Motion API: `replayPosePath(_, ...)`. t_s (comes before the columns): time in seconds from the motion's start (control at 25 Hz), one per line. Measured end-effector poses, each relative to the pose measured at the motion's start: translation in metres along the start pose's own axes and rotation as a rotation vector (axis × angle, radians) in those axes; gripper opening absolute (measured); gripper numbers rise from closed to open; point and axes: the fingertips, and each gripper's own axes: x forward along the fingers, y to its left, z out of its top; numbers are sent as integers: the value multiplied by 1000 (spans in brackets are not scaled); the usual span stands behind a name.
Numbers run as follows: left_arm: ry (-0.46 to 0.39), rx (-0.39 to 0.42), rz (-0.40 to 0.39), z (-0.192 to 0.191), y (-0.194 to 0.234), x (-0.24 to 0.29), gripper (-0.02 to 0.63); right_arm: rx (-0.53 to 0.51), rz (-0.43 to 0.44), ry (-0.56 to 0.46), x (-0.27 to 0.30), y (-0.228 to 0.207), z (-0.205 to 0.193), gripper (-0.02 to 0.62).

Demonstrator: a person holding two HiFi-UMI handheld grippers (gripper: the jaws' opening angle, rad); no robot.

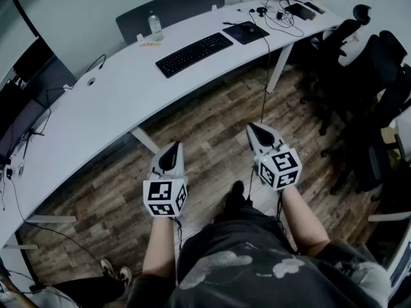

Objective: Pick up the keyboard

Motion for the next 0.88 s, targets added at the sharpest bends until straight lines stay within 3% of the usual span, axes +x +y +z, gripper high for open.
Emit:
replayPosePath(0.56, -2, -46, -31, -10, 4, 6, 2, 57, -38, -26, 7, -16, -9, 0)
replayPosePath(0.88, 34, -39, 6, -7, 6, 65, 2, 85, -14, -34, 55, -76, -14, 0)
